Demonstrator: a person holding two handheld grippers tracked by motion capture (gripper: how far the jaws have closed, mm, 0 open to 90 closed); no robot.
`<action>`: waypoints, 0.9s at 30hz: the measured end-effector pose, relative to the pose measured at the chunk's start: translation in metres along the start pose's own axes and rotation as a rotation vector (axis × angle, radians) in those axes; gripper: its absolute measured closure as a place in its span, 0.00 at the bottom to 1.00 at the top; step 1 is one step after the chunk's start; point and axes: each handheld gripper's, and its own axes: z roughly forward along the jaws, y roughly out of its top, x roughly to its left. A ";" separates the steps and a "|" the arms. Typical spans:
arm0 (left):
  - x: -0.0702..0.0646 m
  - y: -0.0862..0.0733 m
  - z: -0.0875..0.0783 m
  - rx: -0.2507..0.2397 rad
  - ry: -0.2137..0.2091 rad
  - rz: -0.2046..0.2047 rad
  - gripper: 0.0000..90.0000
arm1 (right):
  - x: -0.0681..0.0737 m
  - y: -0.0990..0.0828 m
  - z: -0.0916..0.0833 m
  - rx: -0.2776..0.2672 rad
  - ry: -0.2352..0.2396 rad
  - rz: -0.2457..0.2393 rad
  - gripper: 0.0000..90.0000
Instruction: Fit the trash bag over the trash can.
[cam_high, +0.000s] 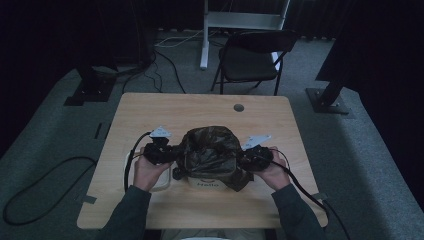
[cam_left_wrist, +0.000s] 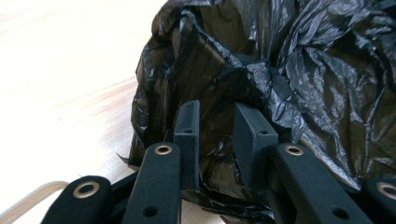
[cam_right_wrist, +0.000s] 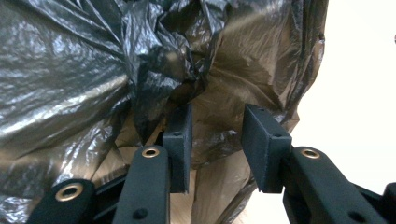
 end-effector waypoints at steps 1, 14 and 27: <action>0.000 0.000 0.000 0.000 0.000 0.000 0.80 | 0.000 0.000 0.000 0.001 -0.005 -0.003 0.70; -0.002 0.011 -0.017 -0.047 0.019 0.031 0.72 | -0.009 -0.016 -0.023 -0.057 -0.089 0.016 0.64; -0.016 0.027 -0.019 -0.058 0.015 0.103 0.68 | -0.018 -0.054 -0.005 0.023 -0.093 0.053 0.60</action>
